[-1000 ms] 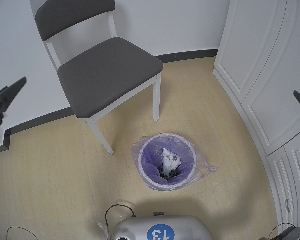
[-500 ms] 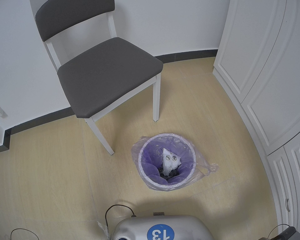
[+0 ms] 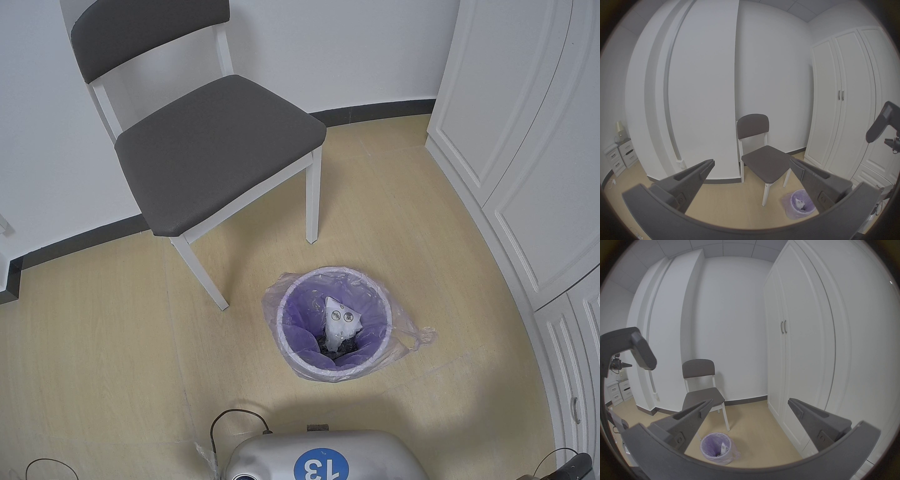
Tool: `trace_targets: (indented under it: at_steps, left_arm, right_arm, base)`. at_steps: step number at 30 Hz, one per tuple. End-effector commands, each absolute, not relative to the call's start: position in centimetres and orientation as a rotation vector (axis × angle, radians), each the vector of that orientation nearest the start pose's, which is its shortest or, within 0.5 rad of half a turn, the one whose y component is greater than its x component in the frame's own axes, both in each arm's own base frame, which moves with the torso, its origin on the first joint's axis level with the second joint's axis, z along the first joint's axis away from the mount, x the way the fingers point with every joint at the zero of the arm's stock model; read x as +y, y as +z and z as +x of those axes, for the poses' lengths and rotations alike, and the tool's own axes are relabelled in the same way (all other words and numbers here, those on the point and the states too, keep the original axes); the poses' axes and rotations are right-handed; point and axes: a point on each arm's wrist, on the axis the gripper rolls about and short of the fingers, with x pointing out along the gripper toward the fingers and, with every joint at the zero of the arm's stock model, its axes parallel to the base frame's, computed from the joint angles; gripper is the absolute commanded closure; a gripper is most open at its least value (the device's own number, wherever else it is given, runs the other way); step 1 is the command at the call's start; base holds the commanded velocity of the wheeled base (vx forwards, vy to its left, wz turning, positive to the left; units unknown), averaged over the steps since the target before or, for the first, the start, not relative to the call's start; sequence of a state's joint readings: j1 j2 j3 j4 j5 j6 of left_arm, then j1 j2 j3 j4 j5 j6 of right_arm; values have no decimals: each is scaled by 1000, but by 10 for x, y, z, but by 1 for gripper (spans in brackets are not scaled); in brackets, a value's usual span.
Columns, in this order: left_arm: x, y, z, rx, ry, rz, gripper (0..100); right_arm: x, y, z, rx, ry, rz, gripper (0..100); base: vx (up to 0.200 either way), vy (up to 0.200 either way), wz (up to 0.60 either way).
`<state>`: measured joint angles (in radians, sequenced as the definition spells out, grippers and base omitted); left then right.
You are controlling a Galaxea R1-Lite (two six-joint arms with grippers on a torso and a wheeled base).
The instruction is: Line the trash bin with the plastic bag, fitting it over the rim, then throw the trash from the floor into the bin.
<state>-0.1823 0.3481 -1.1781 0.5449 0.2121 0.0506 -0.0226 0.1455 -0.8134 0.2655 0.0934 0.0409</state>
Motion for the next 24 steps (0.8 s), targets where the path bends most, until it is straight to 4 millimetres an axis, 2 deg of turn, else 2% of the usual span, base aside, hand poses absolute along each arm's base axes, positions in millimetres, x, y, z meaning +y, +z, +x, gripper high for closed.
trace_targets:
  at_steps: [1,8,16,24]
  left_arm:
    - [27,305,-142,-339,66,-7,0]
    - [26,305,-160,-357,66,65,0]
    - [17,287,-183,-320,130,85,0]
    - [14,263,-190,-291,146,84,0]
  right_arm:
    - [4,232,-138,-469,86,14,0]
    - [2,228,-145,-484,97,15,0]
    - [2,228,-143,-484,104,13,0]
    - [2,229,-144,-501,100,9,0]
  base:
    - [0,0,0]
    - [0,0,0]
    - [0,0,0]
    - [0,0,0]
